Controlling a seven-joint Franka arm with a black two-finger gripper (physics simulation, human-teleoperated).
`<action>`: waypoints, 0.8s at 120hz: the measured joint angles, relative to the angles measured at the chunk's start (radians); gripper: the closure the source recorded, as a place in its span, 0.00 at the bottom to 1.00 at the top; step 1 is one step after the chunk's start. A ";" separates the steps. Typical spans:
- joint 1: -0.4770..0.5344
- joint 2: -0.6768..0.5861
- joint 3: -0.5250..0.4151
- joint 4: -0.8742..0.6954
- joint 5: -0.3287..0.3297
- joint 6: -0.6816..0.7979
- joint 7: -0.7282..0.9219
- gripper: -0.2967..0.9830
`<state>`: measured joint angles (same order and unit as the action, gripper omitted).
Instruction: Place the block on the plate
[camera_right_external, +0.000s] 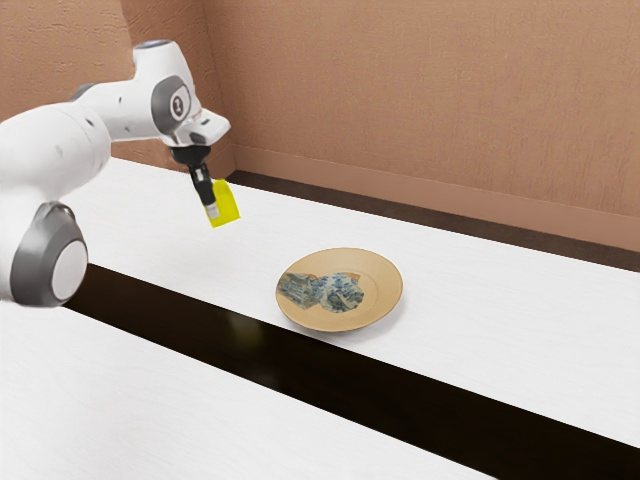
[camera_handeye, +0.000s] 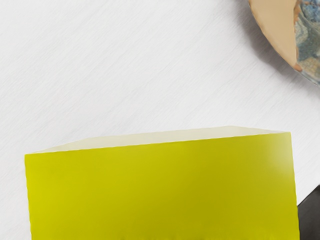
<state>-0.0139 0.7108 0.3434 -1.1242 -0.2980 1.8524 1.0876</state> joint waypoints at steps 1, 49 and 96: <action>-0.004 0.000 0.000 0.000 0.000 0.000 -0.001 0.50; -0.177 -0.001 -0.013 0.001 0.000 -0.001 -0.027 0.51; -0.237 -0.010 -0.054 -0.061 -0.008 0.027 -0.039 0.49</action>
<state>-0.2513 0.7004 0.2894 -1.1853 -0.3058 1.8792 1.0487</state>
